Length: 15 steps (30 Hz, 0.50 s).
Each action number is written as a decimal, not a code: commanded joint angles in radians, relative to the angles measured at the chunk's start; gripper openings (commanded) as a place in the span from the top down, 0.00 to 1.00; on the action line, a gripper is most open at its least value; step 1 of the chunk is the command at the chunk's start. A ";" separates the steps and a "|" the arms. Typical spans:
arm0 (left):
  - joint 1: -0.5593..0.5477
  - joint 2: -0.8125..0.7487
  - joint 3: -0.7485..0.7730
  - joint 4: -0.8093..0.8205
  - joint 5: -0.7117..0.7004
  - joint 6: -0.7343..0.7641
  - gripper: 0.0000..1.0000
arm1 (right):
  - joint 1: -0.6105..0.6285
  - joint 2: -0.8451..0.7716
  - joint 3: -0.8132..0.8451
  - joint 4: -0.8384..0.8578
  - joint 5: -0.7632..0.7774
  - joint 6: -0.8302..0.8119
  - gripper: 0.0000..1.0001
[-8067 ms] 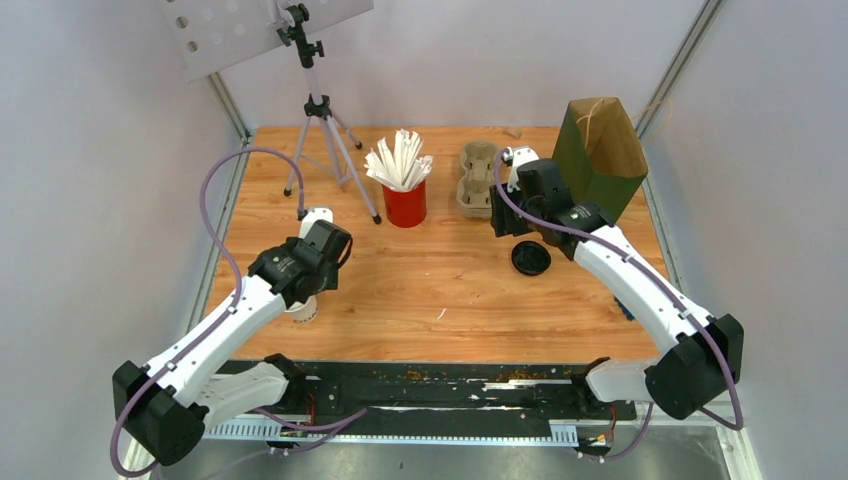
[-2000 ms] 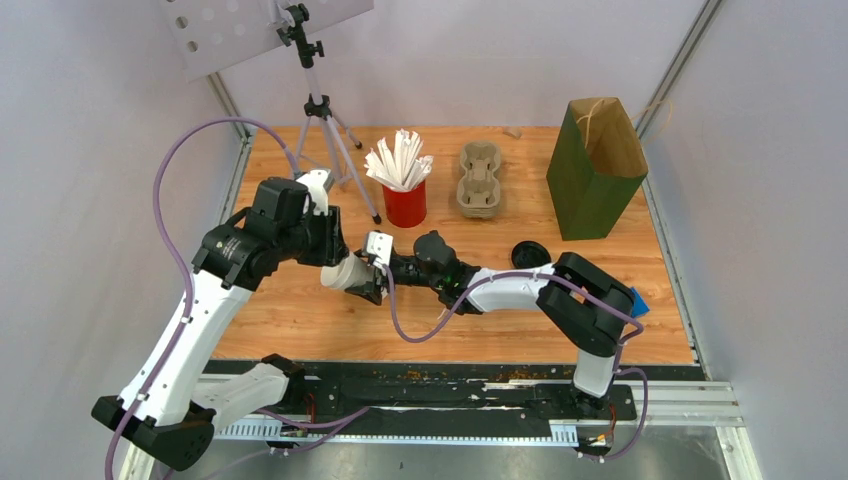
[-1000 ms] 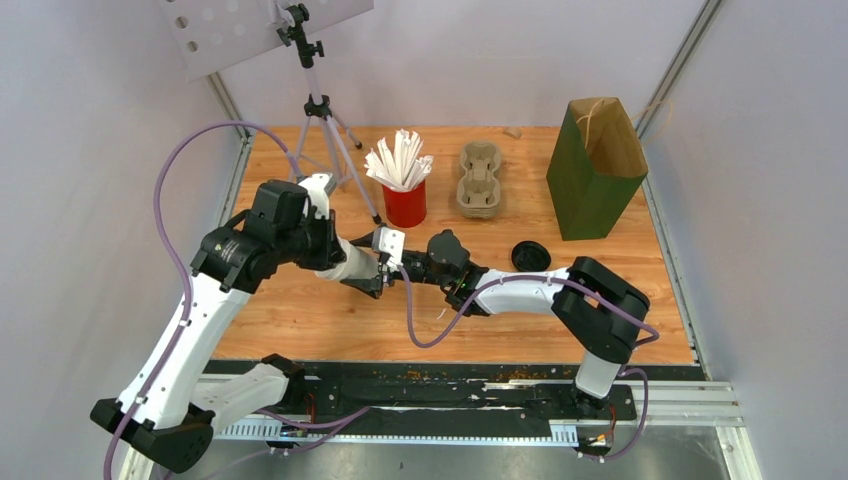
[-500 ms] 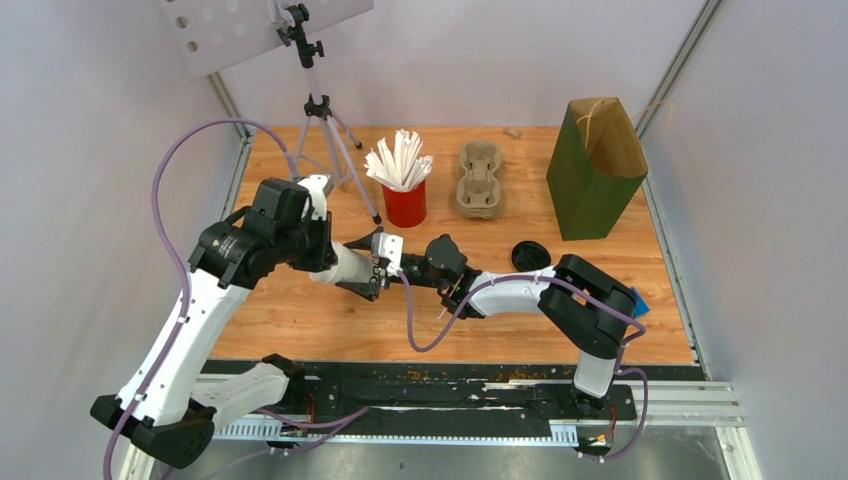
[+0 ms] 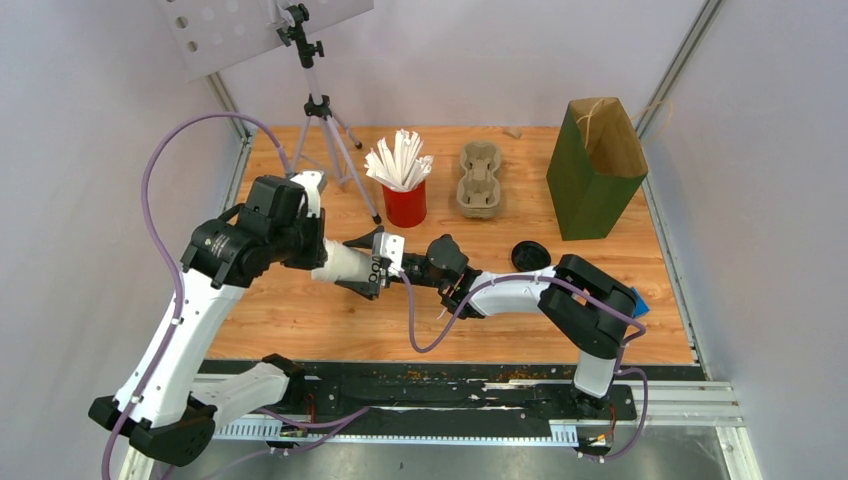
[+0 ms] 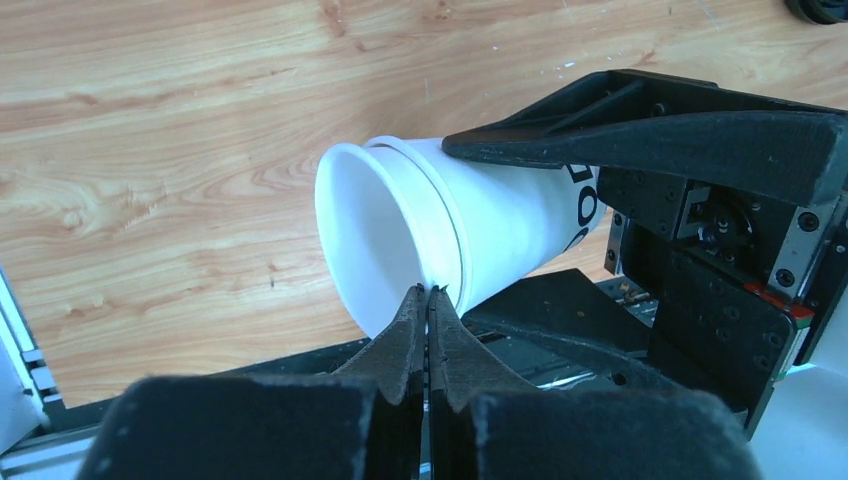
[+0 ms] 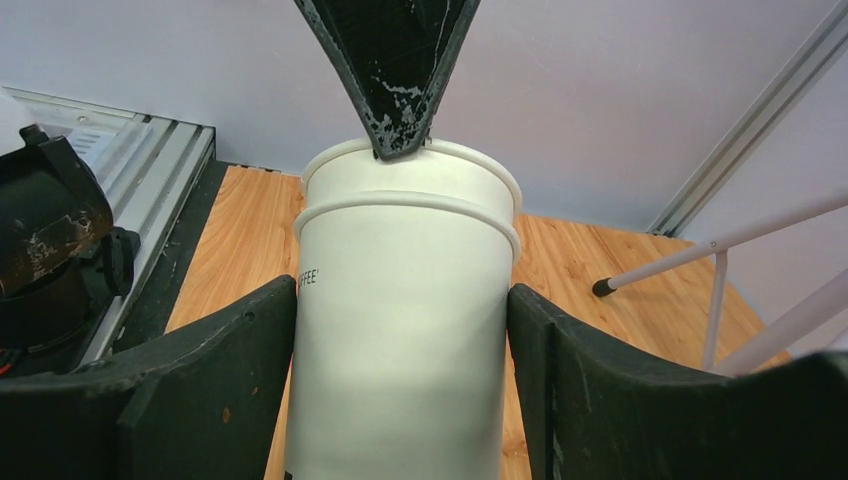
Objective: Pack the takeout coffee
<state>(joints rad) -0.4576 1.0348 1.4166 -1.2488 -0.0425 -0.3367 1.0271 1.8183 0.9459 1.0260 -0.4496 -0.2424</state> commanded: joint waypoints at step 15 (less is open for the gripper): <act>0.015 -0.041 0.049 0.079 0.025 -0.022 0.50 | -0.002 -0.074 -0.057 -0.080 -0.005 0.032 0.43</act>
<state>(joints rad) -0.4480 1.0077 1.4651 -1.1934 -0.0727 -0.3492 1.0260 1.8362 0.8906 0.8646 -0.4625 -0.2291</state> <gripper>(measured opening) 0.428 0.723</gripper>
